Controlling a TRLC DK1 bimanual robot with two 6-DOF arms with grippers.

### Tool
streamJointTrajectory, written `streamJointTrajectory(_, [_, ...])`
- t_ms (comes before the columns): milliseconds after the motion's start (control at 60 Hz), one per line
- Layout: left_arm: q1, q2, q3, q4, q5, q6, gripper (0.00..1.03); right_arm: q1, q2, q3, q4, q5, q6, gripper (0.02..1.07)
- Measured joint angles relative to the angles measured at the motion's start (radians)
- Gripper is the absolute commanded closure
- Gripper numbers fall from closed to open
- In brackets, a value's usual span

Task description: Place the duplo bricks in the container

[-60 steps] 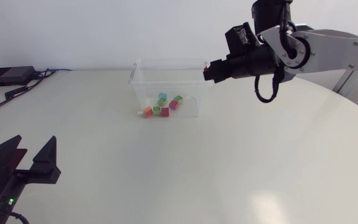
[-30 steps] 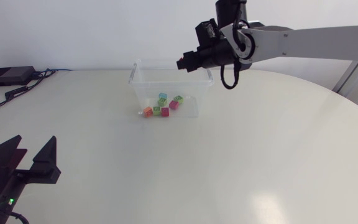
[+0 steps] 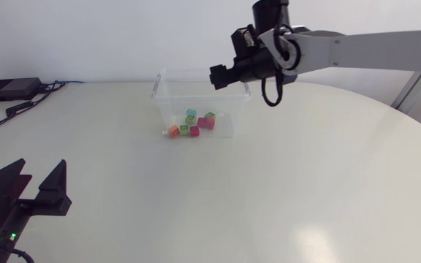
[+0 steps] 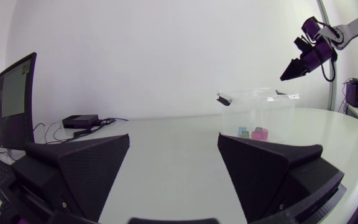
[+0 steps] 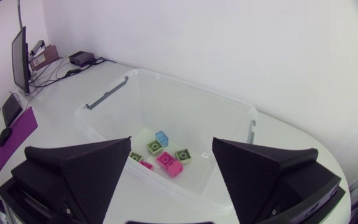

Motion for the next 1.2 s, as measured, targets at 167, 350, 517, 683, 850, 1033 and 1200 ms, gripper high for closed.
streamJointTrajectory(167, [0.000, 0.000, 0.000, 0.000, 0.000, 0.000, 0.04, -0.066, -0.197, -0.116, 0.026, 0.004, -0.006, 0.07])
streamJointTrajectory(350, [0.000, 0.000, 0.000, 0.000, 0.000, 0.000, 0.04, -0.112, -0.438, -0.291, 0.069, 0.016, -0.031, 0.07])
streamJointTrajectory(517, [0.000, 0.000, 0.000, 0.000, 0.000, 0.000, 0.04, -0.162, -0.640, -0.453, 0.090, 0.019, -0.049, 0.07])
streamJointTrajectory(683, [0.000, 0.000, 0.000, 0.000, 0.000, 0.000, 0.04, -0.211, -0.833, -0.597, 0.105, 0.021, -0.061, 0.07])
streamJointTrajectory(850, [0.000, 0.000, 0.000, 0.000, 0.000, 0.000, 0.04, -0.218, -1.040, -0.768, 0.128, 0.035, -0.068, 0.07])
streamJointTrajectory(1033, [0.000, 0.000, 0.000, 0.000, 0.000, 0.000, 0.04, -0.225, -1.227, -0.906, 0.127, 0.053, -0.068, 0.07])
streamJointTrajectory(1200, [0.000, 0.000, 0.000, 0.000, 0.000, 0.000, 0.04, -0.232, -1.404, -1.016, 0.114, 0.072, -0.071, 0.07])
